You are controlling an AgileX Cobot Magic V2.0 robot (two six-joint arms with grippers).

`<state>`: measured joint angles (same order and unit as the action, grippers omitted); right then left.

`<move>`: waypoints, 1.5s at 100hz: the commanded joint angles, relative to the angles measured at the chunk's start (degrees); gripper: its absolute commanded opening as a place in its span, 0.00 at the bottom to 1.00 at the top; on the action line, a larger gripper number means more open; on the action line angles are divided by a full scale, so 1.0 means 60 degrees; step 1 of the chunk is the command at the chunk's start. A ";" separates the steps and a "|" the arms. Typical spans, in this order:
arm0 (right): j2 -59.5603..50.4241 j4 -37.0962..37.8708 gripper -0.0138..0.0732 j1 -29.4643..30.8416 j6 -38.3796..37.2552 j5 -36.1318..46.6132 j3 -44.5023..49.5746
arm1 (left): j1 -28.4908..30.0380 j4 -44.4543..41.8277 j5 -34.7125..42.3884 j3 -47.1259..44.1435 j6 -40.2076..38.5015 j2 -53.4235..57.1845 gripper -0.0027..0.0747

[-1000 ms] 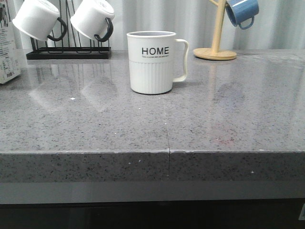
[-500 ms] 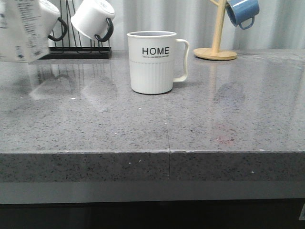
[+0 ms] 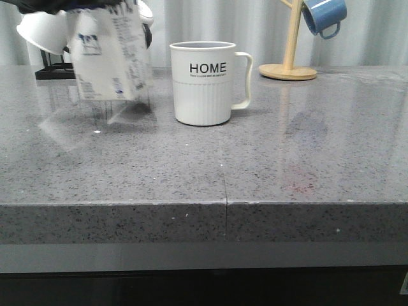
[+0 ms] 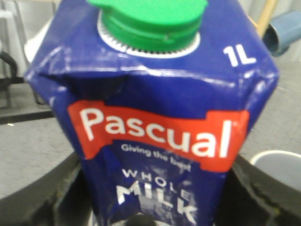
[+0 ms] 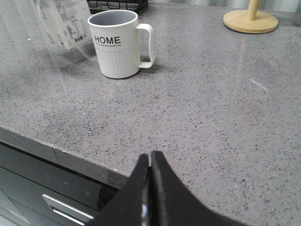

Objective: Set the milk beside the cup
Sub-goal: 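Carry the carton beside the mug and lower it onto the table, then open the left gripper and withdraw it from the carton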

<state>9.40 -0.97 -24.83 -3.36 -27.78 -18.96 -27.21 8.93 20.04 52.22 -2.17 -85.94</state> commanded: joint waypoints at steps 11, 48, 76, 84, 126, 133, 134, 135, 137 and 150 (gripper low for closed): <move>0.0098 0.0026 0.07 0.0013 0.0036 0.0664 -0.0259 | -0.0534 0.0270 0.1267 0.0338 -0.0010 -0.0102 0.25; 0.0098 0.0026 0.07 0.0013 0.0036 0.0655 -0.0259 | -0.0702 0.0064 0.1274 0.0338 0.0015 -0.0375 0.56; 0.0098 0.0026 0.07 0.0013 0.0036 0.0655 -0.0259 | -0.0702 0.0047 0.0487 0.0338 0.0015 0.0014 0.90; 0.0098 0.0026 0.07 0.0013 0.0036 0.0655 -0.0259 | -0.0702 0.0047 -0.0146 0.0255 0.0015 0.0370 0.88; 0.0098 0.0026 0.07 0.0013 0.0036 0.0655 -0.0259 | -0.0435 -0.0110 -0.1110 -0.1168 0.0112 0.2853 0.48; 0.0098 0.0026 0.07 0.0013 0.0036 0.0655 -0.0259 | -0.0190 -0.0138 -0.1902 -0.1207 0.0362 0.3268 0.30; 0.0098 0.0026 0.07 0.0013 0.0036 0.0655 -0.0259 | -0.0162 -0.0135 -0.2074 -0.1207 0.0362 0.3351 0.28; 0.0098 0.0026 0.07 0.0013 0.0036 0.0655 -0.0259 | -0.0102 -0.0159 -0.2149 -0.1207 0.0362 0.3390 0.26; 0.0098 0.0026 0.07 0.0013 0.0036 0.0655 -0.0259 | -0.0007 -0.0199 -0.2382 -0.1207 0.0497 0.3508 0.20; 0.0098 0.0026 0.07 0.0013 0.0036 0.0655 -0.0259 | 0.0574 -0.0471 -0.3636 -0.1207 0.0763 0.4325 0.01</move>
<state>9.40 -0.97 -24.83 -3.36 -27.82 -18.96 -25.77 7.09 -0.80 43.63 1.48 -64.01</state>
